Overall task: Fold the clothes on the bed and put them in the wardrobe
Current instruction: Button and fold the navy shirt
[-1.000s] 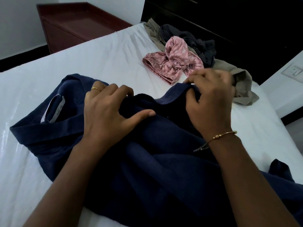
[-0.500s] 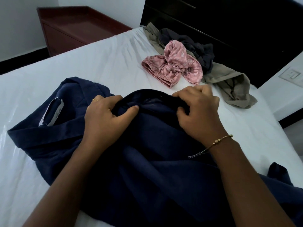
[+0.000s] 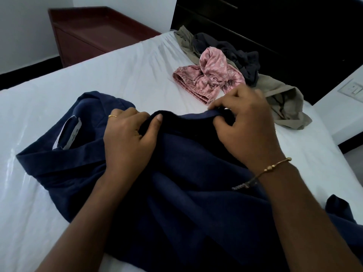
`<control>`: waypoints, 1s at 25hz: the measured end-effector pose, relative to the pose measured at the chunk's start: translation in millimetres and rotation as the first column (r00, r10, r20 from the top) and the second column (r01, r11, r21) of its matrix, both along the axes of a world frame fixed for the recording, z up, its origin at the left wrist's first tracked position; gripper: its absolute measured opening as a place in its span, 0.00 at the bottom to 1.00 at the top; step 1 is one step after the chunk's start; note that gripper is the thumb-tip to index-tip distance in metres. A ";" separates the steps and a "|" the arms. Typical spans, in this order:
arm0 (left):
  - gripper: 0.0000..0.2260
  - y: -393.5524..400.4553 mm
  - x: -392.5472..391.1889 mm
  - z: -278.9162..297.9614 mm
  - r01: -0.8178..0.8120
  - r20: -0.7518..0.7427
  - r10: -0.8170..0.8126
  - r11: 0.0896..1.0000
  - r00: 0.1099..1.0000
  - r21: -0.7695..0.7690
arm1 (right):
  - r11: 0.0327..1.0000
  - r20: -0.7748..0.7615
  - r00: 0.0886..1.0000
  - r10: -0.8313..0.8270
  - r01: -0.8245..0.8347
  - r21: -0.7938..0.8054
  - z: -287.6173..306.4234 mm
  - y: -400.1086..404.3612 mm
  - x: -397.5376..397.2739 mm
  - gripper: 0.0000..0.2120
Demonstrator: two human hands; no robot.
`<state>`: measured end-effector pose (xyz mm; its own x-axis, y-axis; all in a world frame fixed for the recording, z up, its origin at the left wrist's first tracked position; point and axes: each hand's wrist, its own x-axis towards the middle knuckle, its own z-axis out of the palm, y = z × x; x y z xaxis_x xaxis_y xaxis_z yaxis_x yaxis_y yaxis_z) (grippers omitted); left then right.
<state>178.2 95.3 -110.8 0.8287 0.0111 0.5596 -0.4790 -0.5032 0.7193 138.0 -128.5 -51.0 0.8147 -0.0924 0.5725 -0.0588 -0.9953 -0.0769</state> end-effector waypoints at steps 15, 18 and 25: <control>0.11 -20.3 -24.1 10.3 0.061 0.412 -0.276 0.884 0.869 0.463 | 0.999 0.033 0.999 0.030 -0.029 -0.032 -55.4 -13.3 0.8 0.06; 0.13 -35.2 -35.6 3.6 0.153 0.363 -0.353 0.865 0.862 0.478 | 0.999 0.084 0.996 0.026 -0.029 0.031 -41.8 -8.6 1.0 0.07; 0.12 -38.6 -29.1 -13.8 0.120 0.228 -0.293 0.817 0.929 0.564 | 0.985 -0.150 0.975 0.167 -0.170 -0.010 -63.4 -24.1 5.8 0.12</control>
<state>149.2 56.7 -124.6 0.5741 -0.5114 0.6394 -0.7578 -0.6276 0.1784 143.8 -152.7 -114.4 0.8931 0.0650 0.4451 0.1009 -0.9932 -0.0574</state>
